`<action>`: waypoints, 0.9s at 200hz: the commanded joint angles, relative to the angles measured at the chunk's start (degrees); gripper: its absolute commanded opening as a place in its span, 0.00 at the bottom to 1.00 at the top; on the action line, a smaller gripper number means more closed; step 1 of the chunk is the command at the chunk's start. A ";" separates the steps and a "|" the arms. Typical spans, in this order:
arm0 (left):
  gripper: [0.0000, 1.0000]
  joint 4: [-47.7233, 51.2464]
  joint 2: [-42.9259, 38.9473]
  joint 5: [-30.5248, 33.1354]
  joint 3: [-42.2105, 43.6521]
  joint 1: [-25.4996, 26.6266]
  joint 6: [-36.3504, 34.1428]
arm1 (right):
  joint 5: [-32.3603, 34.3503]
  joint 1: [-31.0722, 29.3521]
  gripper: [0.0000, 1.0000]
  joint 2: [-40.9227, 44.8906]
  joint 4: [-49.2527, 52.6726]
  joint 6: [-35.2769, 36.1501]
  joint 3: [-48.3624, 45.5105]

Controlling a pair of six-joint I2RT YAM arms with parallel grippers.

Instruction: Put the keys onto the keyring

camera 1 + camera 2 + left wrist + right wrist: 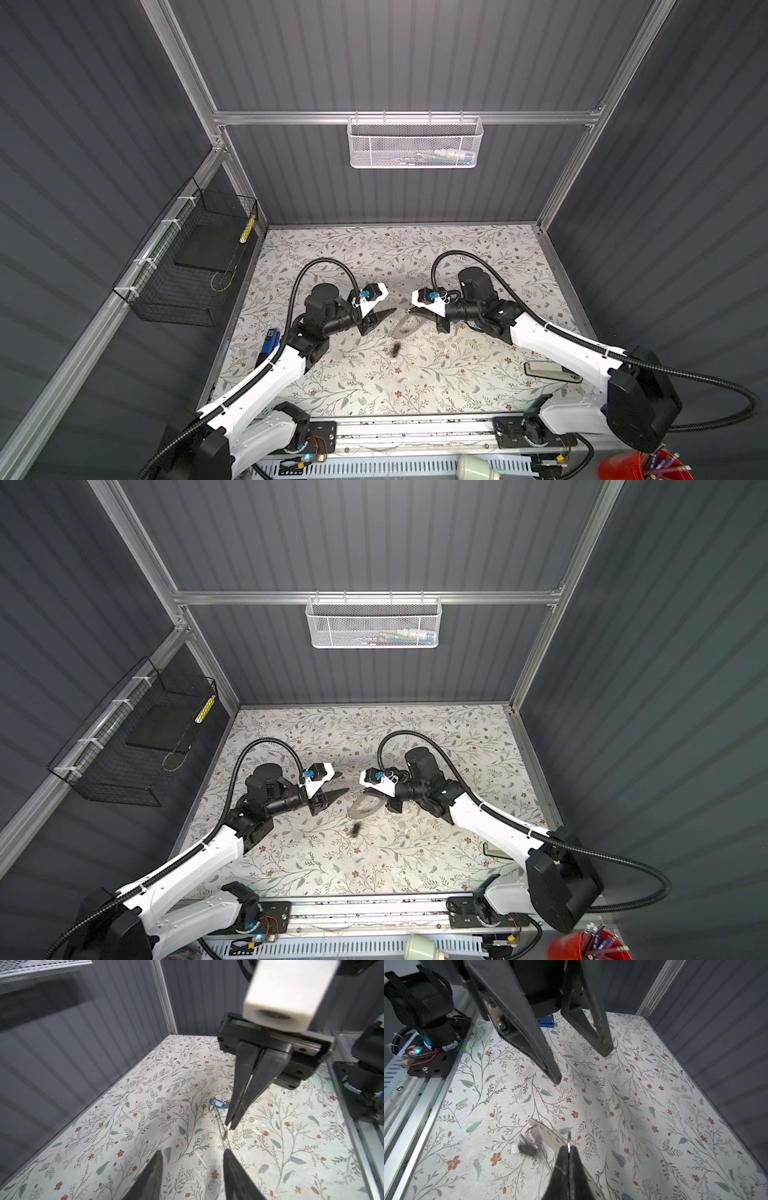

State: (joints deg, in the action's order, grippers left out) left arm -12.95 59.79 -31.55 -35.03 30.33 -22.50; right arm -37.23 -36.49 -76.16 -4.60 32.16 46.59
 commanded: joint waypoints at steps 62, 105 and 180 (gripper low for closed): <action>0.36 8.80 2.48 -6.08 -4.57 1.57 -13.87 | -8.76 0.97 0.01 0.53 -23.03 -8.63 -8.02; 0.32 10.68 2.74 -3.27 -4.89 2.88 -16.92 | -10.48 1.47 0.03 -0.22 -28.24 -9.57 -9.97; 0.32 10.35 5.63 -0.63 -6.70 4.99 -17.59 | -12.57 1.60 0.02 -0.16 -28.16 -8.94 -10.42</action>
State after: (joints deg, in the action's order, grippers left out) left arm -2.68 65.04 -33.32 -39.33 34.68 -38.98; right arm -47.68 -35.11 -76.44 -30.44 23.40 36.73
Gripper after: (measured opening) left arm 0.322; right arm 0.042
